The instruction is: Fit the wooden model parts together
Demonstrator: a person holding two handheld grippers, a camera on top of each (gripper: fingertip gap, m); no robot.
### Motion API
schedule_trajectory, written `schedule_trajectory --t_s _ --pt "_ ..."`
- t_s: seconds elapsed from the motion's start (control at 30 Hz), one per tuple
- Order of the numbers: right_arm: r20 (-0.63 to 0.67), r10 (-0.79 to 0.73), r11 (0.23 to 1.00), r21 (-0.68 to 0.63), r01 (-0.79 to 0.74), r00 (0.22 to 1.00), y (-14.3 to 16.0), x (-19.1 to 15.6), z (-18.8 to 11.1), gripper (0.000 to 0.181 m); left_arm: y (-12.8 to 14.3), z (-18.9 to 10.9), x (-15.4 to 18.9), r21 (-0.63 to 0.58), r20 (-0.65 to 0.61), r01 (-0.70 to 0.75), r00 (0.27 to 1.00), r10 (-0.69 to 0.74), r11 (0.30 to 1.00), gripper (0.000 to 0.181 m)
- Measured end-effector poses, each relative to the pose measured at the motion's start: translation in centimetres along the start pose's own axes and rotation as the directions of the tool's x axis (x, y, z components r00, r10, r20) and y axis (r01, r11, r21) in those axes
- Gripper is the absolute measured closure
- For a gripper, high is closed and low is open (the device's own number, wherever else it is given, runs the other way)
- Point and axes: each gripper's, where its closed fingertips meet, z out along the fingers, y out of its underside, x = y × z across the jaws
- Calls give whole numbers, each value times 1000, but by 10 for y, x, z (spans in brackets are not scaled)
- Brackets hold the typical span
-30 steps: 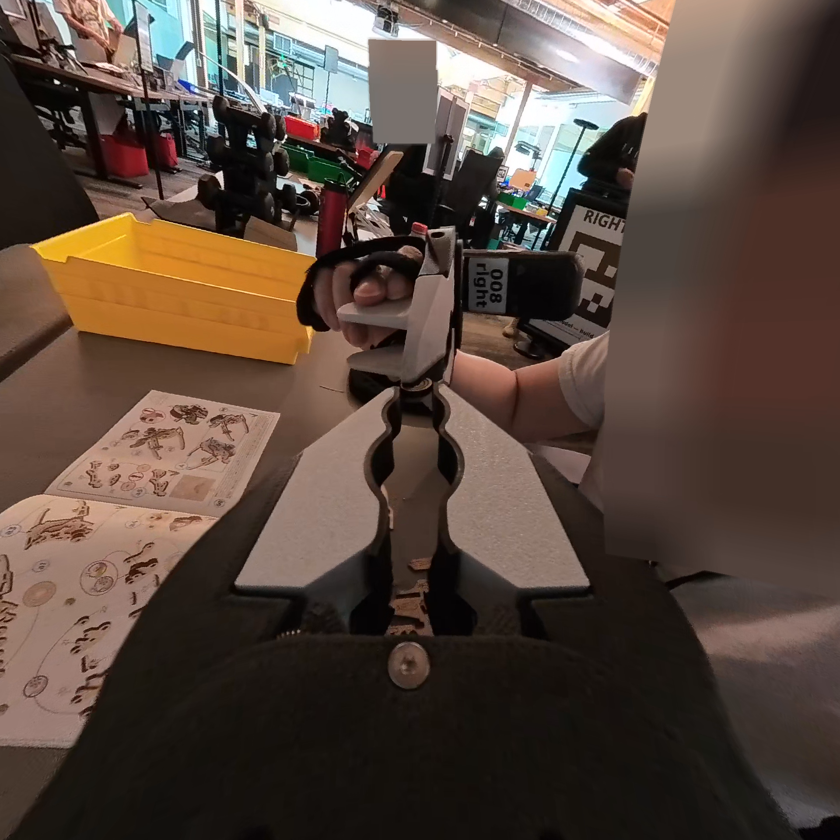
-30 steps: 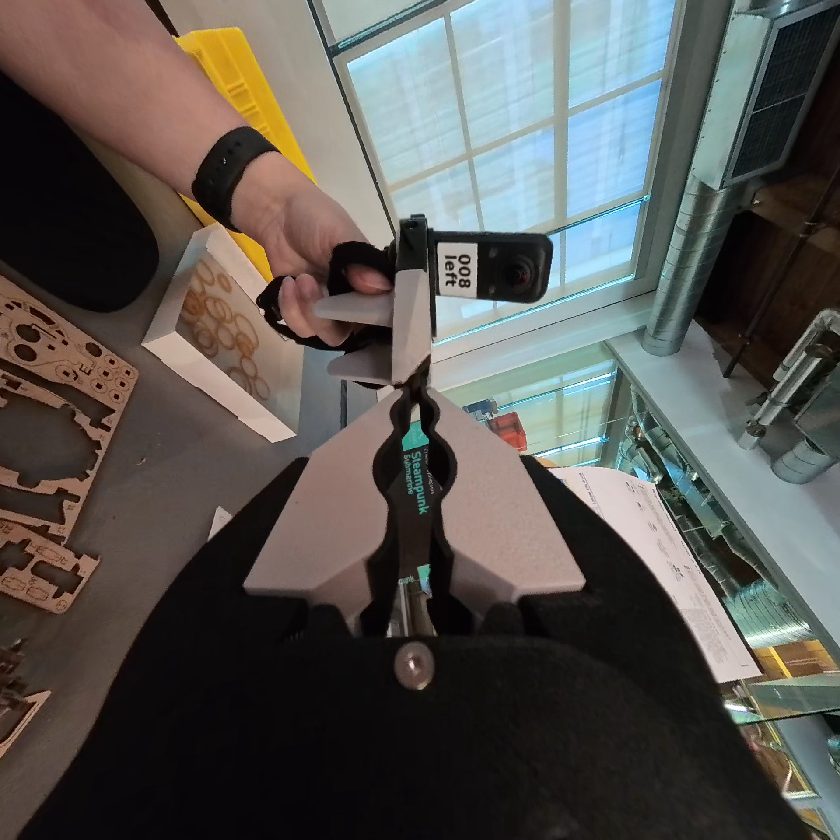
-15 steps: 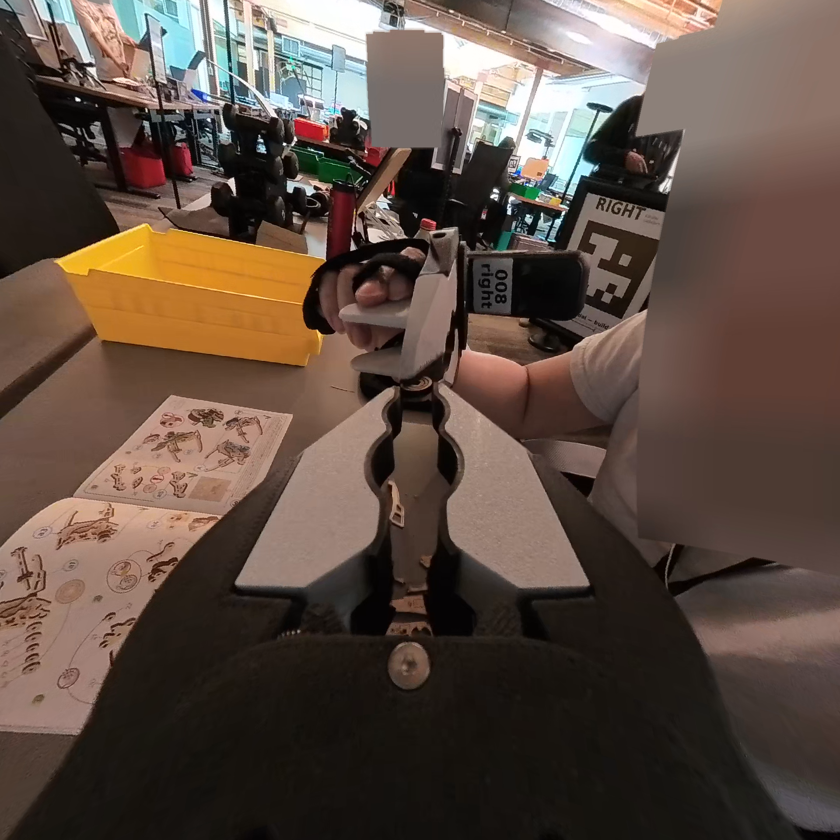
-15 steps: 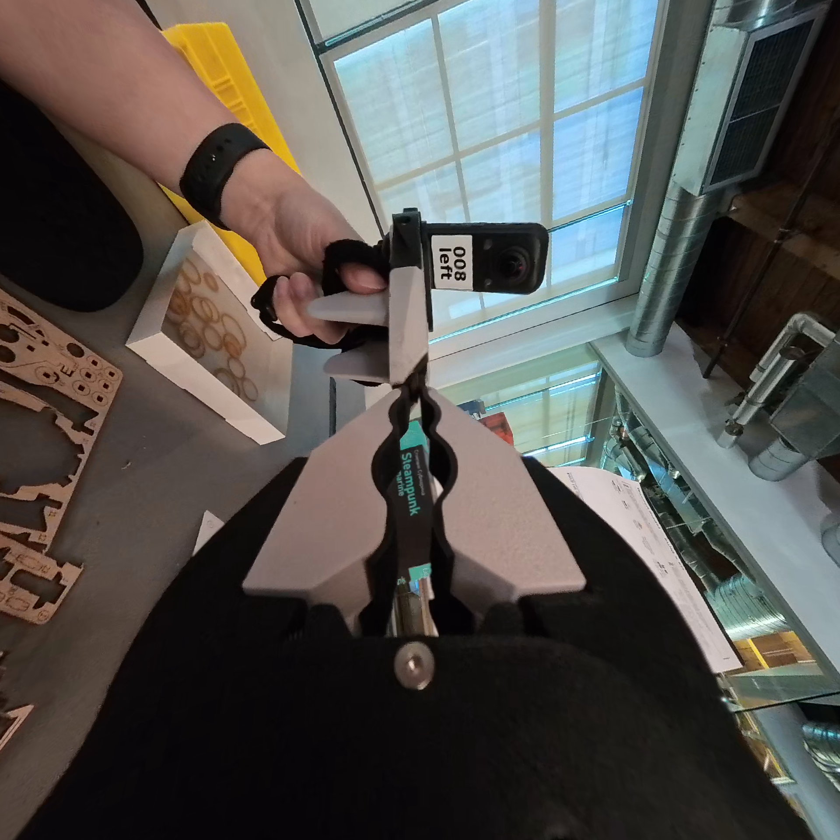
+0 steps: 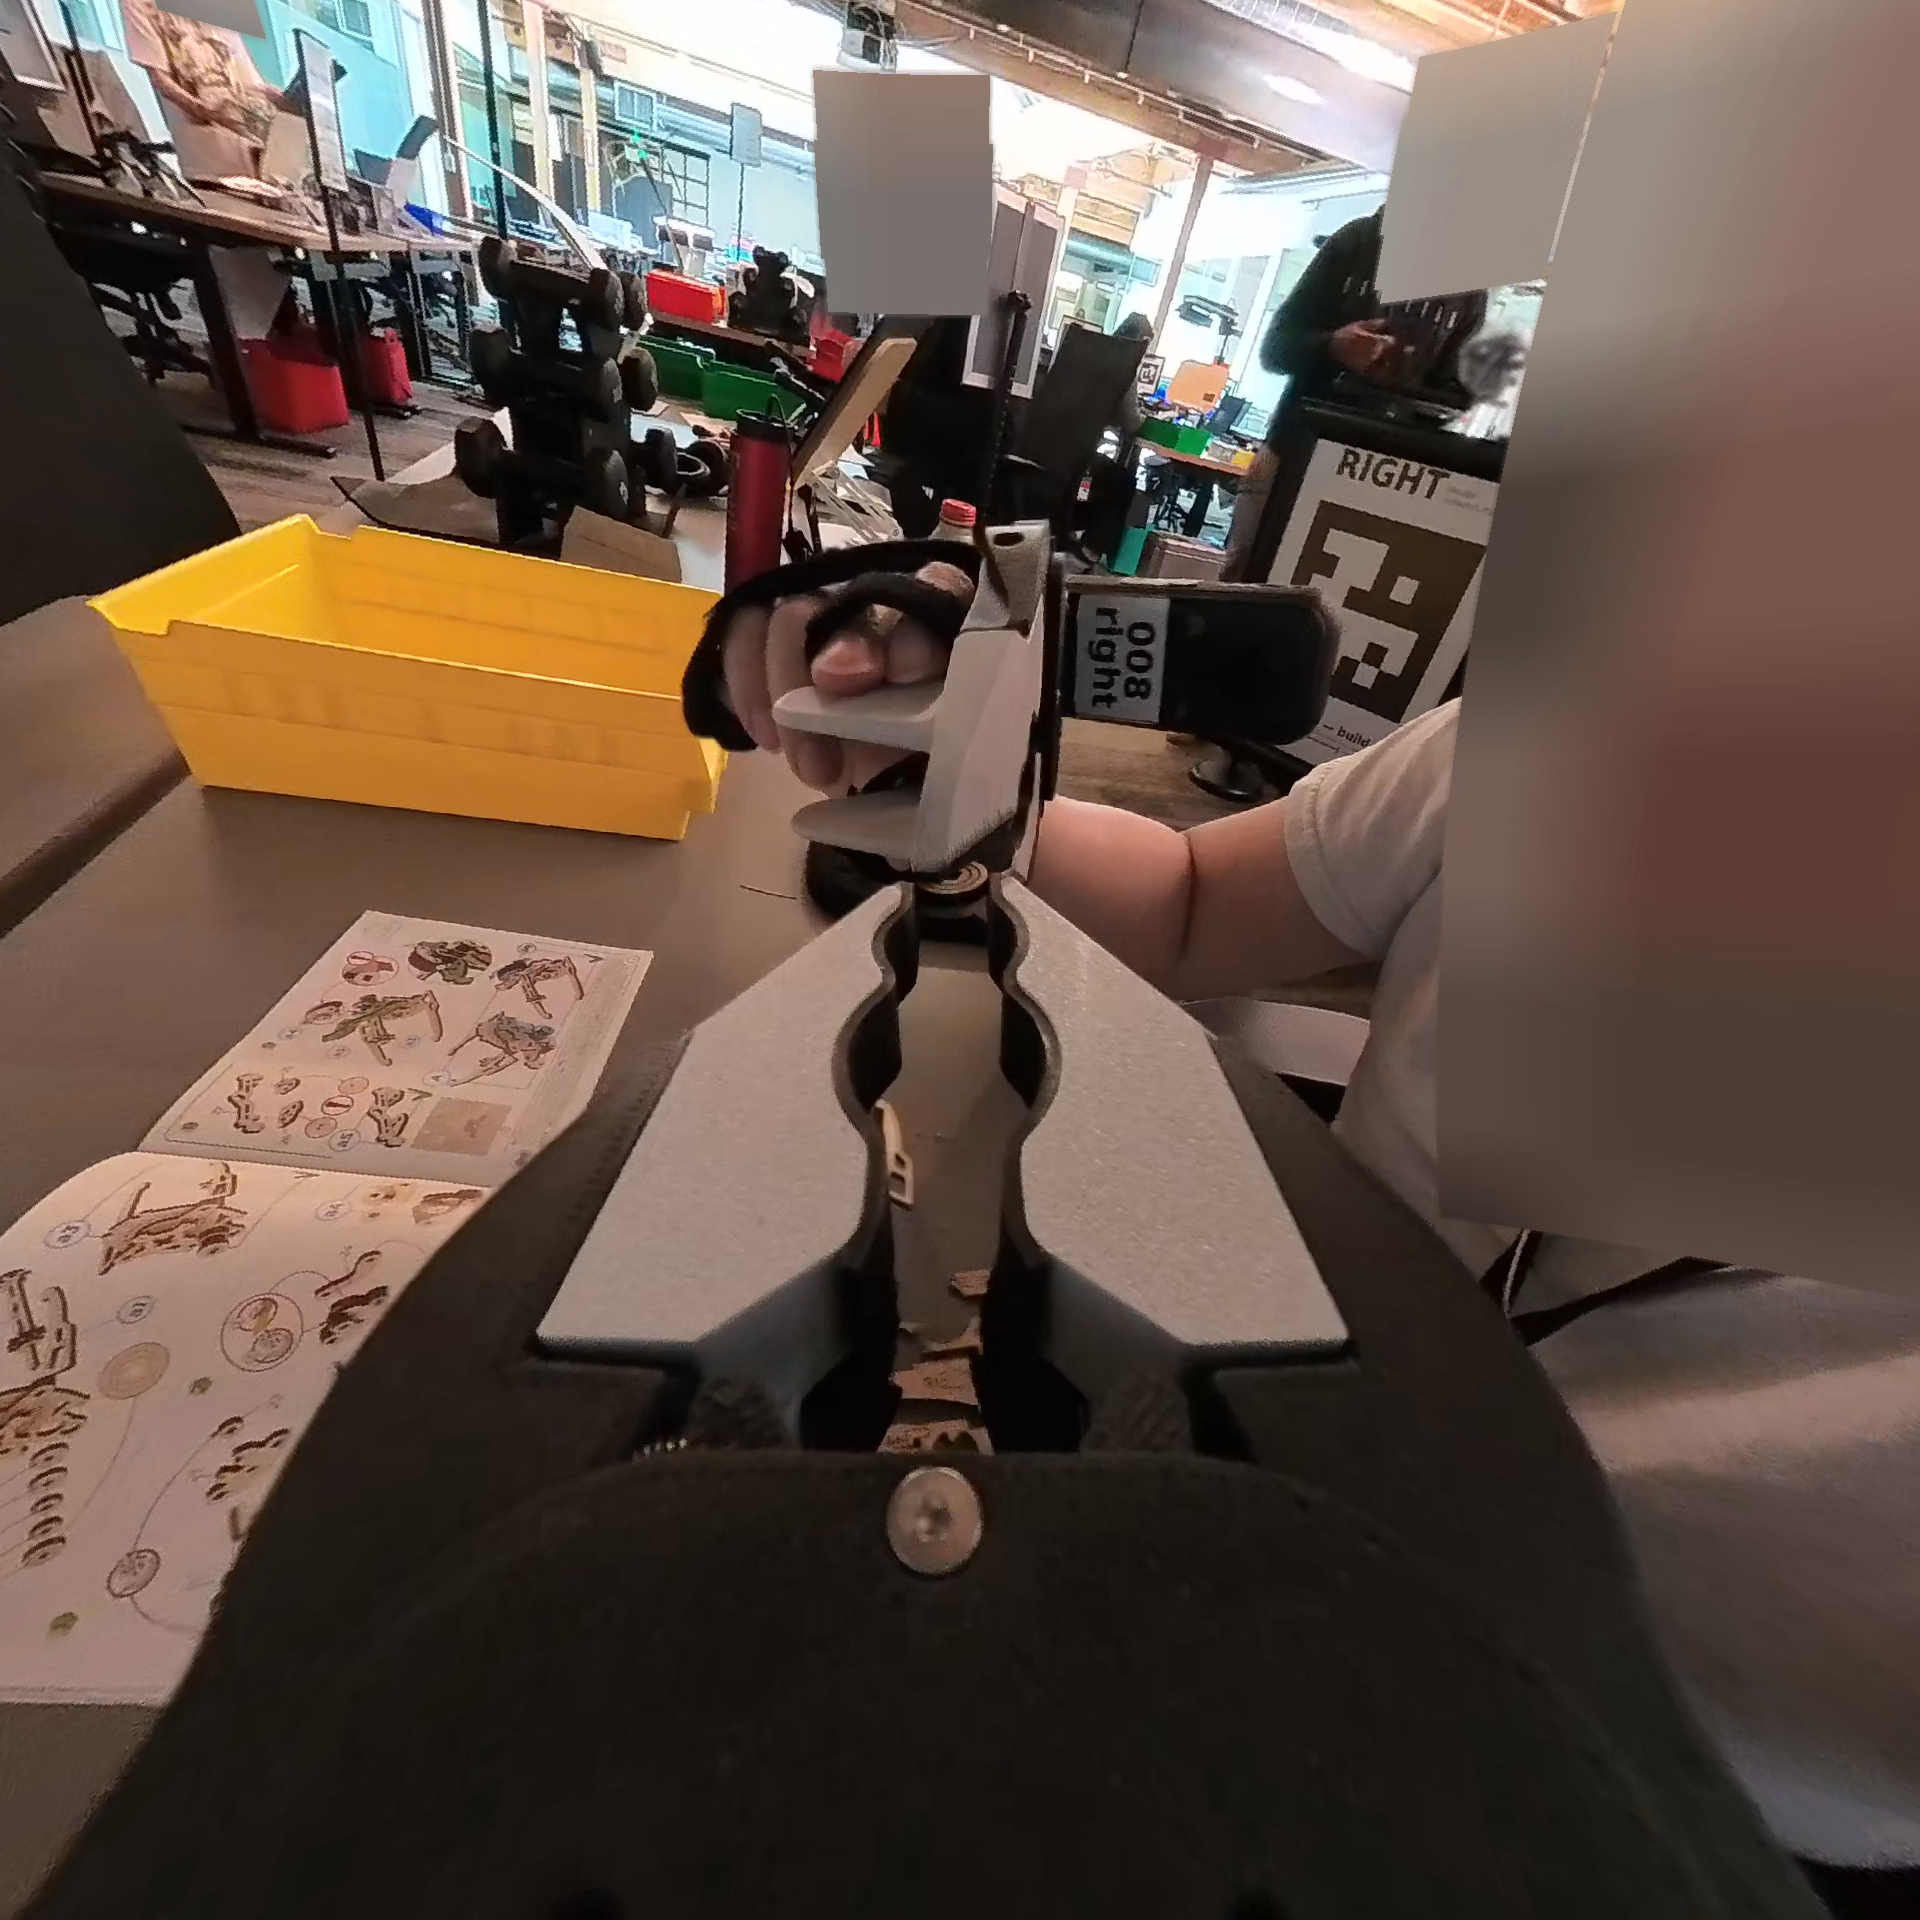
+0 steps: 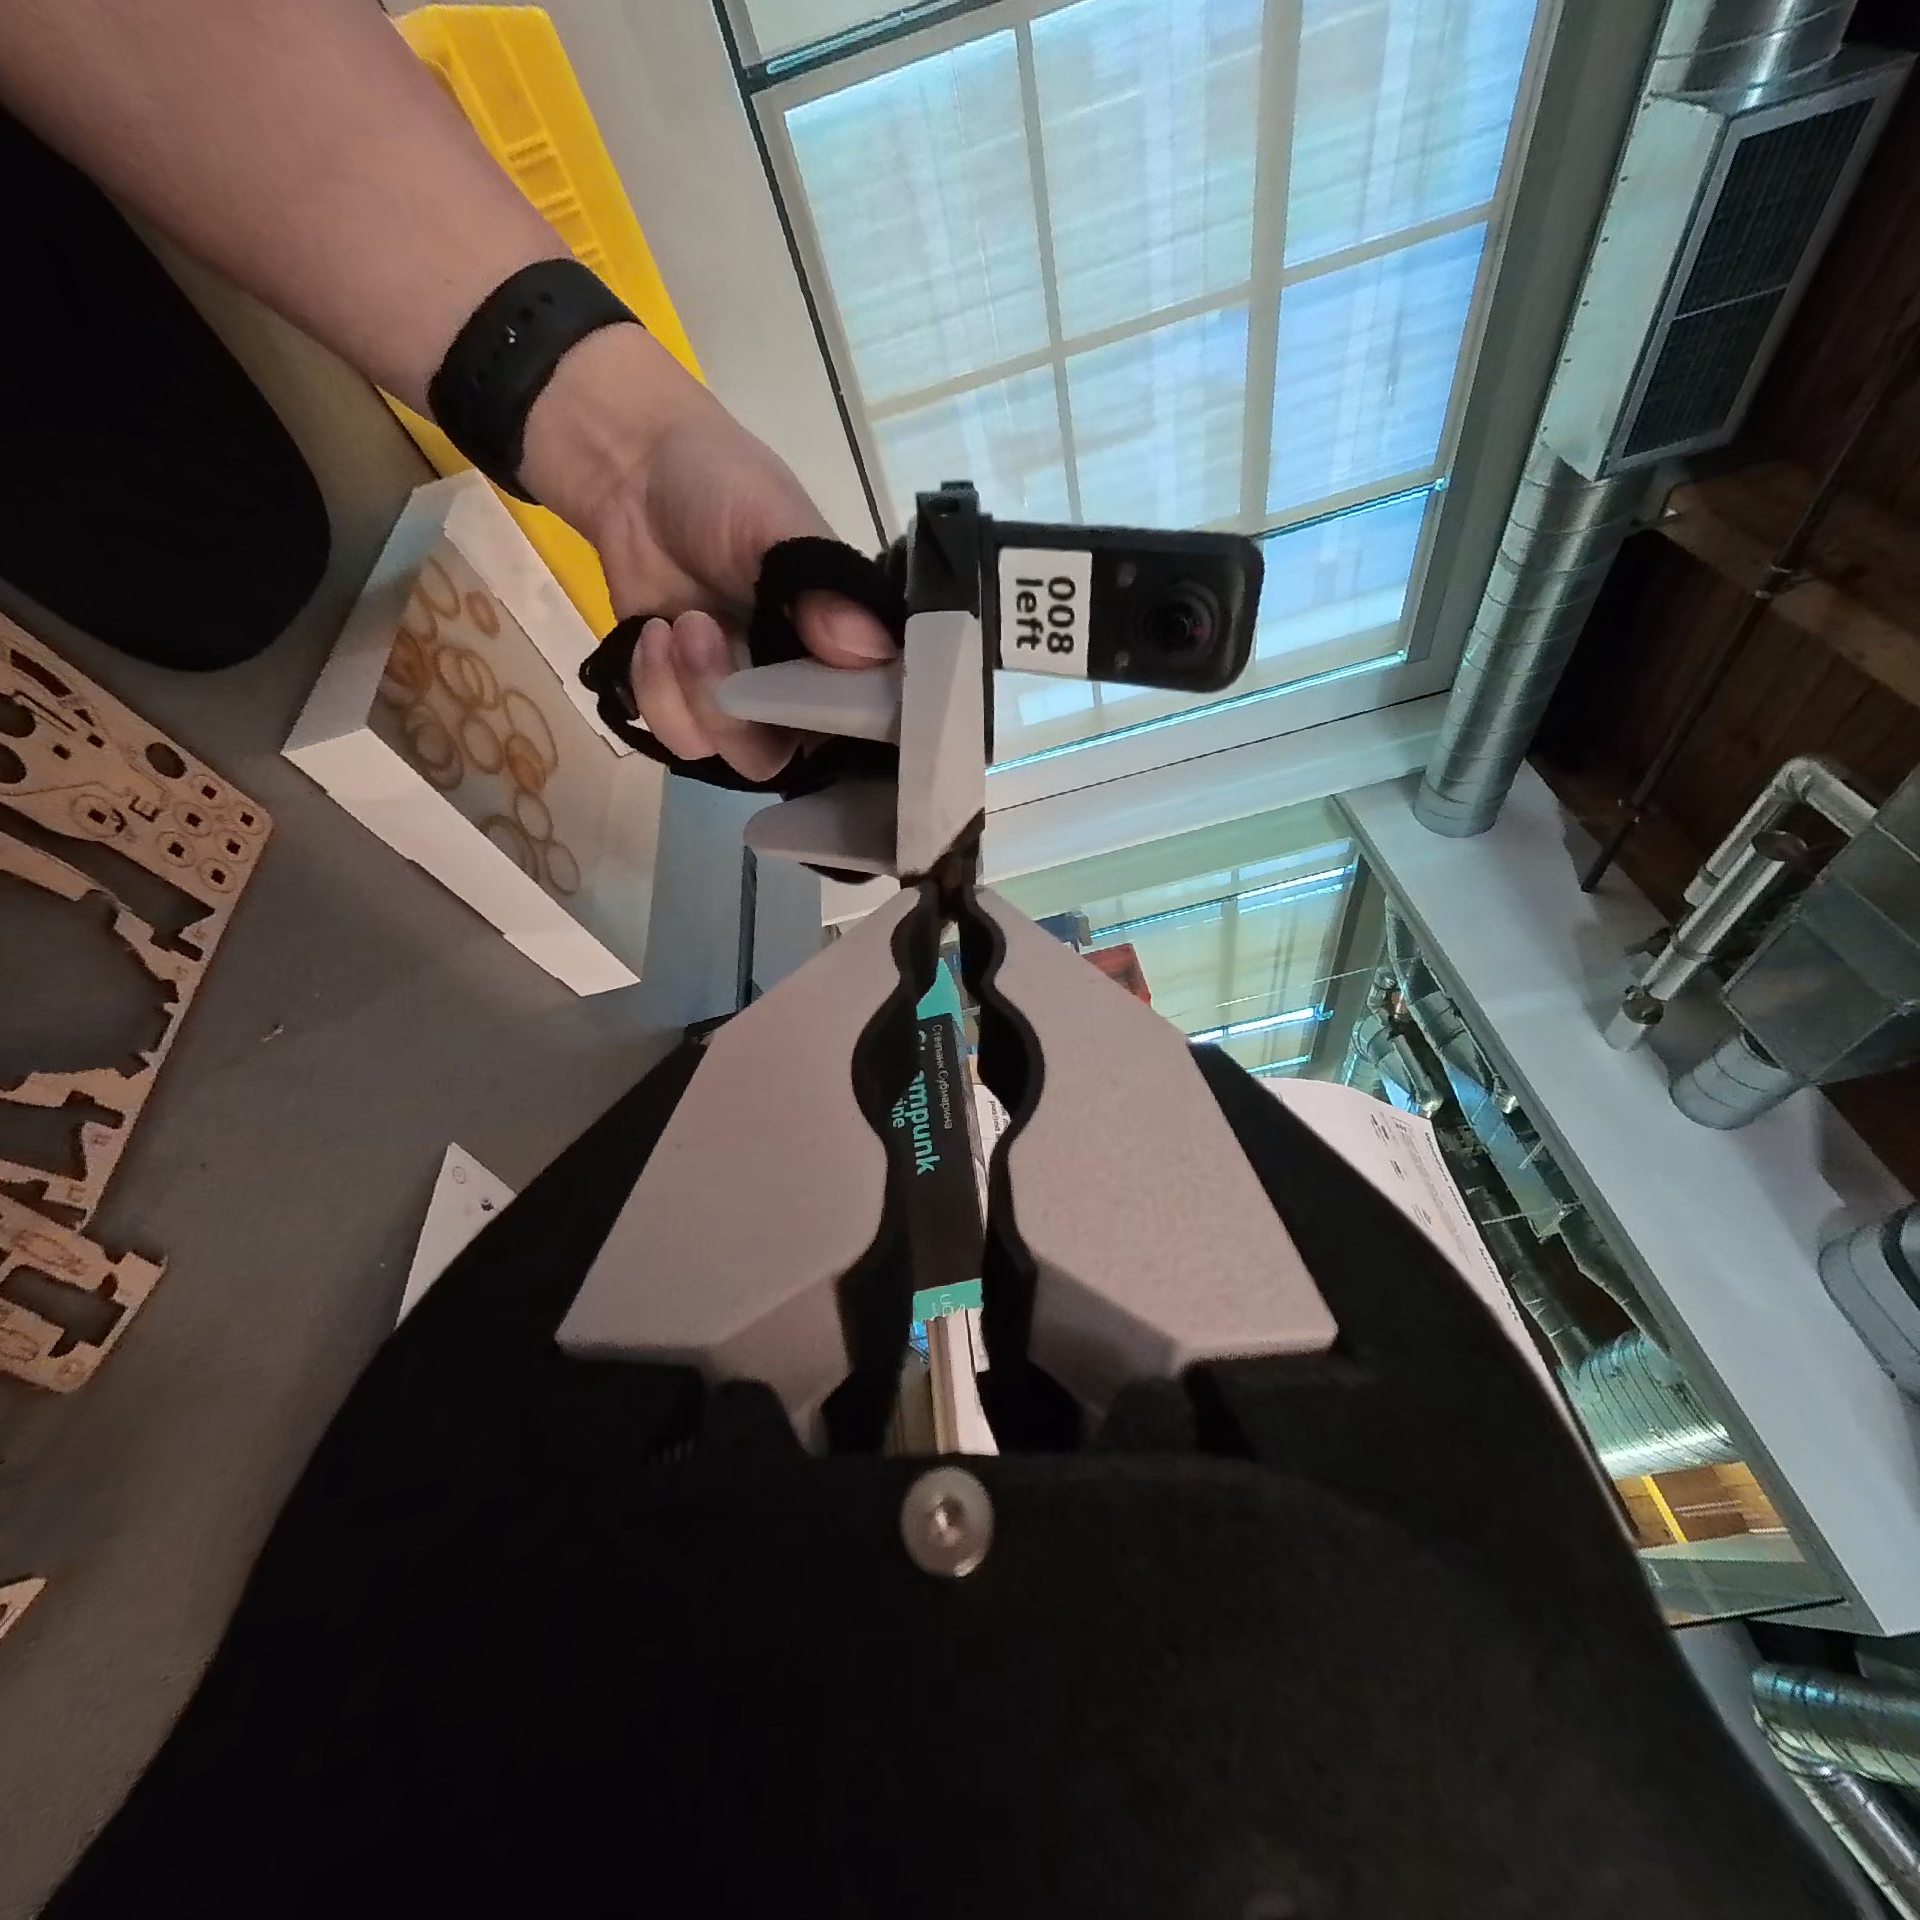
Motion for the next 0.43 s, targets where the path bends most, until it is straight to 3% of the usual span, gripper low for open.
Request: schedule_trajectory --t_s 0.03,0.13,0.17,0.23,0.27,0.33,0.43 --pt "6 -1 1000 2 1 1000 -1 -1 0 180 0 0 1 -2 -10 11 1000 -11 1000 170" --pt "10 117 993 31 -117 993 -2 5 0 180 -4 -2 7 23 -71 76 995 -74 997 164" --pt "1 241 970 30 -240 971 3 12 2 180 -8 -3 7 42 -82 104 992 -101 994 157" --pt "75 535 841 51 -539 841 7 17 2 180 -12 -7 6 67 -88 123 989 -117 990 155" --pt "120 670 730 73 -679 733 6 22 1 180 -14 -8 5 74 -81 119 990 -113 990 155" --pt "211 880 423 55 -904 425 10 32 1 180 -17 -11 5 89 -72 112 992 -105 990 156" --pt "386 920 -59 -29 -998 -65 10 40 -4 181 -19 -11 6 90 -68 115 992 -109 989 156"
